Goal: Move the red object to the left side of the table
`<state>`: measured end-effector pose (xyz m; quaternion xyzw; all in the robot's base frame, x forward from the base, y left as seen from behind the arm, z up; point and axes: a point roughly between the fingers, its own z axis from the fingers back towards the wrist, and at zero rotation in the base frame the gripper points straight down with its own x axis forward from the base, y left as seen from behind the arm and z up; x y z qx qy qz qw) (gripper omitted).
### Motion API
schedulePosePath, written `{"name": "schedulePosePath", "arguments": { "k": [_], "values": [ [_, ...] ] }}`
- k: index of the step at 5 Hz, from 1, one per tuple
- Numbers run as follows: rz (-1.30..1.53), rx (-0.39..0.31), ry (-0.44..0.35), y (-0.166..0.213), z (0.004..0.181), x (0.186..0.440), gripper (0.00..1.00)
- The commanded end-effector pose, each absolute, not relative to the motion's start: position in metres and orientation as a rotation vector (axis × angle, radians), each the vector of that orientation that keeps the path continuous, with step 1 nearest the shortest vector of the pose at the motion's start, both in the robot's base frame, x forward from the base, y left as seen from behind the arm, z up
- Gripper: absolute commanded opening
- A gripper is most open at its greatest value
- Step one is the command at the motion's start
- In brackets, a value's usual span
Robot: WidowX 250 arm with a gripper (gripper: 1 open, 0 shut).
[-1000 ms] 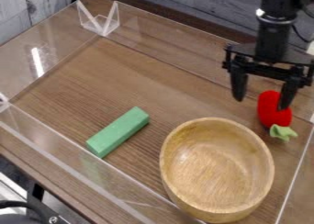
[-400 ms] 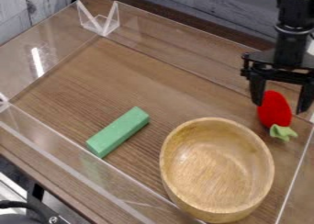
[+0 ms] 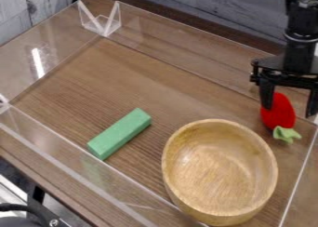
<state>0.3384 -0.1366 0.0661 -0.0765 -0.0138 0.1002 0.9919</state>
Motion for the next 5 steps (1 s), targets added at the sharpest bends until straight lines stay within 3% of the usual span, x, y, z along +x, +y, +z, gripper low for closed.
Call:
{"name": "schedulePosePath", "arguments": {
  "k": [1, 5],
  "values": [
    [0.189, -0.177, -0.099, -0.1442, 0.0849, 0.3515, 1.00],
    [0.261, -0.162, -0.112, -0.1353, 0.0768, 0.3525, 1.00]
  ]
}}
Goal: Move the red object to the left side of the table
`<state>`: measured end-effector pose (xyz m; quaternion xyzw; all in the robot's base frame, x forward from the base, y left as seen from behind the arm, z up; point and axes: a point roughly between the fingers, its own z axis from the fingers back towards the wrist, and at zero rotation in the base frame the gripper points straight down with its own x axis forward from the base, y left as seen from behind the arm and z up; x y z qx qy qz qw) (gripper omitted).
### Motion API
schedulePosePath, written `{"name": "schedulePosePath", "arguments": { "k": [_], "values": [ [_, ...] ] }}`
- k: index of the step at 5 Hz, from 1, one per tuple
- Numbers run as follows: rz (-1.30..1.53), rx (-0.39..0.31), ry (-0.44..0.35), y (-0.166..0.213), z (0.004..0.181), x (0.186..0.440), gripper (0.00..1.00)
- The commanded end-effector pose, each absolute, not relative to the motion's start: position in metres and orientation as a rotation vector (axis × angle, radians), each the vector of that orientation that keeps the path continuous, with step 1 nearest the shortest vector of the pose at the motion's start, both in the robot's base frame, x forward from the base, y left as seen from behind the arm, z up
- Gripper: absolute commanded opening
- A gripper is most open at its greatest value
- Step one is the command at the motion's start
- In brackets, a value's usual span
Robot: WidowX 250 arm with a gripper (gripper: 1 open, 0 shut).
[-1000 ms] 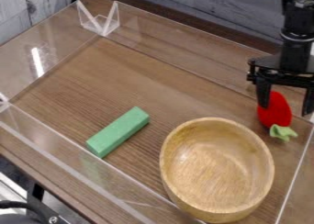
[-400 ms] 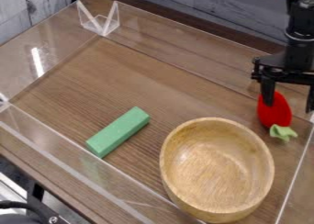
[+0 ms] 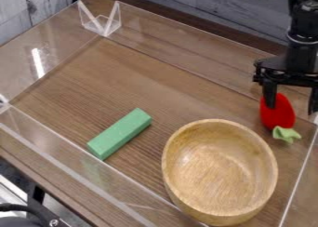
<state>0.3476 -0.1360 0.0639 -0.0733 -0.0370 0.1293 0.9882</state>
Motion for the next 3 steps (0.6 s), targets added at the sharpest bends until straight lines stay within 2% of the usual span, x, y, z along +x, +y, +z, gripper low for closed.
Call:
{"name": "schedulePosePath", "arguments": {
  "k": [1, 3],
  "values": [
    [0.266, -0.158, -0.116, -0.1342, 0.0761, 0.3528, 1.00],
    [0.276, -0.154, -0.126, -0.1327, 0.0753, 0.3540, 1.00]
  ]
}}
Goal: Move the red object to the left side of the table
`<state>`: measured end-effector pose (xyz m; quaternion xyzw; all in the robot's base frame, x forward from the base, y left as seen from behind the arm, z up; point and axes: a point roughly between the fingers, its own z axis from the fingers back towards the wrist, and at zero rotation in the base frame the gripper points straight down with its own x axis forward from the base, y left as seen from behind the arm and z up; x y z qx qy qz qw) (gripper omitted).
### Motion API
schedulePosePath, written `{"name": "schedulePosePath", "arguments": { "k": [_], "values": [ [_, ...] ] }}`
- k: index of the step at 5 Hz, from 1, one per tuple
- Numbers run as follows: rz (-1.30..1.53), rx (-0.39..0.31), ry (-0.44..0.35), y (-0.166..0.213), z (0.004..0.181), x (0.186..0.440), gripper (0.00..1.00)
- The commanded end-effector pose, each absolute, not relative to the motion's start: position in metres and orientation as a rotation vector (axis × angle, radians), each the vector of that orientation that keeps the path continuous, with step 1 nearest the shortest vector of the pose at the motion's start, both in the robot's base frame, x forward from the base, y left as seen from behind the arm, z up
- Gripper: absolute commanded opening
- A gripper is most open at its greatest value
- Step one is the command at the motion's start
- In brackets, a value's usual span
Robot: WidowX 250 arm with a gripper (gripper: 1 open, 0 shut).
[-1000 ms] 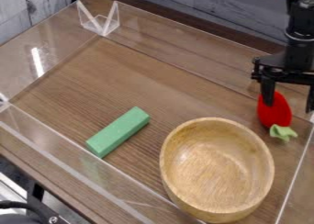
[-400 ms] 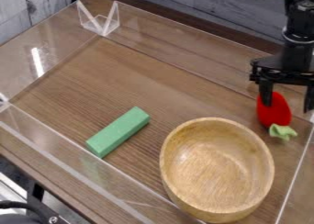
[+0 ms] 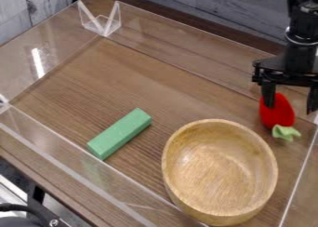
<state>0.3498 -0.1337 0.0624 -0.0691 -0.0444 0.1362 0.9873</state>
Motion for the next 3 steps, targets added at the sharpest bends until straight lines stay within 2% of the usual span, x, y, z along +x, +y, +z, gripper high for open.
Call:
{"name": "schedulePosePath", "arguments": {
  "k": [1, 2, 3],
  "values": [
    [0.279, -0.152, -0.130, -0.132, 0.075, 0.355, 1.00],
    [0.289, -0.134, -0.110, -0.131, 0.062, 0.353, 1.00],
    [0.297, -0.123, -0.098, -0.129, 0.053, 0.352, 0.00]
  ]
}}
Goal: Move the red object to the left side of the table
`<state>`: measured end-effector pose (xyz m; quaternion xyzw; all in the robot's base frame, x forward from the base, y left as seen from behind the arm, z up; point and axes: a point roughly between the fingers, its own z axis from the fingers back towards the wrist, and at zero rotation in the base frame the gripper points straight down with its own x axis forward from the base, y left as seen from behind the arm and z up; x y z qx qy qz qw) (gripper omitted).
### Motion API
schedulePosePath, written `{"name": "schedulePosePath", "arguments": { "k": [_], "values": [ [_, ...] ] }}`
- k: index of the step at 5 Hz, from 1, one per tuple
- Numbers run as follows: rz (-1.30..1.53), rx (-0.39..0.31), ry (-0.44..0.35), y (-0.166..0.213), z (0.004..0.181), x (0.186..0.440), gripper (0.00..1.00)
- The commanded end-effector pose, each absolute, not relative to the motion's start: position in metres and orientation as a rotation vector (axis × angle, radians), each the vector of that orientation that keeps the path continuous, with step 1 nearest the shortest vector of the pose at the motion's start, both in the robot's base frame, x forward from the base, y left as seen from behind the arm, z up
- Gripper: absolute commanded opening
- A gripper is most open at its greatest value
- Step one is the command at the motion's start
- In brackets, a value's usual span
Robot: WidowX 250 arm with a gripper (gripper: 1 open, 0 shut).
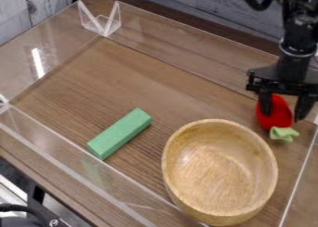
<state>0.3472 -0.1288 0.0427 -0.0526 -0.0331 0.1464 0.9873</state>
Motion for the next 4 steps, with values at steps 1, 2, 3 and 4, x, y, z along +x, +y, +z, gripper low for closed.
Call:
{"name": "schedulePosePath", "arguments": {
  "k": [1, 2, 3, 4],
  "values": [
    [0.300, -0.126, -0.110, -0.126, 0.061, 0.351, 0.00],
    [0.306, -0.151, -0.156, -0.120, 0.090, 0.350, 0.00],
    [0.334, -0.176, -0.232, -0.099, 0.130, 0.346, 0.00],
    [0.390, -0.194, -0.289, -0.063, 0.163, 0.348, 0.00]
  ]
}}
